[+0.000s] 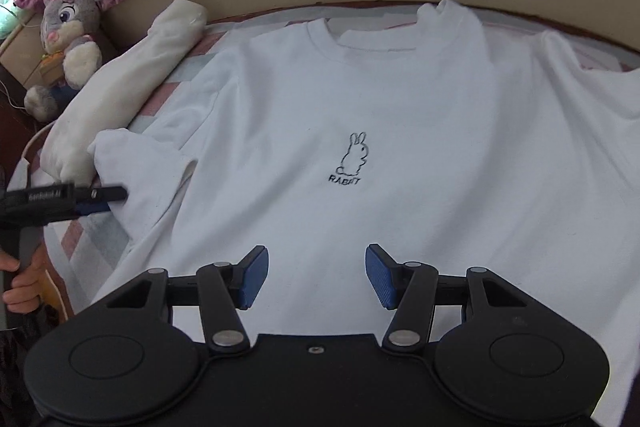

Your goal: Fold clothes

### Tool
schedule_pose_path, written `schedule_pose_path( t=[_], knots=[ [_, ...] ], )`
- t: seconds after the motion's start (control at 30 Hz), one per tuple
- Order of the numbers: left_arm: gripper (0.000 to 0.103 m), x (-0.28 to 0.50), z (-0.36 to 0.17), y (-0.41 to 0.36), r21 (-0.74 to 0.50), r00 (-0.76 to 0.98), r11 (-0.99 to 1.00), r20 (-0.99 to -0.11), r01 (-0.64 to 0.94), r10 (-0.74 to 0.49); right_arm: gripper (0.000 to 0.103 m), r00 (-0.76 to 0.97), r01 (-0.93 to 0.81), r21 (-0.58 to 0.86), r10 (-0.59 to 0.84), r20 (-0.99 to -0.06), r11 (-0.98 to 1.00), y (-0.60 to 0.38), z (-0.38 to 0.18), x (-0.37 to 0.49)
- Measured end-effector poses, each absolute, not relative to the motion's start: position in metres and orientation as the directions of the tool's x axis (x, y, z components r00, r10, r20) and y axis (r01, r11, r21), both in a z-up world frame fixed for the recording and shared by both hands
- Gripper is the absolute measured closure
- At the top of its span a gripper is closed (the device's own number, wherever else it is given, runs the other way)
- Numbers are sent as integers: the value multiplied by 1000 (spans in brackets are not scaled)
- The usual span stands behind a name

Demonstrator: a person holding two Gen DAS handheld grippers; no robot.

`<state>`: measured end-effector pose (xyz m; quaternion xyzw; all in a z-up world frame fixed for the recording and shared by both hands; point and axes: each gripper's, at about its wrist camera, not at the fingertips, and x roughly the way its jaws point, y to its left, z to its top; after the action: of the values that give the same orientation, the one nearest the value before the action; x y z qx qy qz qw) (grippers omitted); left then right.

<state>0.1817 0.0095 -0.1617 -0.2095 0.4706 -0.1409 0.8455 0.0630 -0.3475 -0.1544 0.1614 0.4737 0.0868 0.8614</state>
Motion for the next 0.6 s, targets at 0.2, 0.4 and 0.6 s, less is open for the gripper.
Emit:
schedule_pose_path(
  t=[0.2, 0.4, 0.6],
  knots=[
    [99, 195, -158, -11, -451, 516, 888, -742, 87, -428, 43, 562, -100, 244, 257, -786, 965, -331, -163, 59],
    [99, 190, -74, 7, -158, 720, 972, -653, 176, -237, 43, 587, -126, 269, 290, -756, 955, -343, -166, 58],
    [99, 196, -46, 86, -319, 808, 947, -544, 50, -226, 43, 593, -140, 254, 286, -752, 957, -342, -167, 62]
  ],
)
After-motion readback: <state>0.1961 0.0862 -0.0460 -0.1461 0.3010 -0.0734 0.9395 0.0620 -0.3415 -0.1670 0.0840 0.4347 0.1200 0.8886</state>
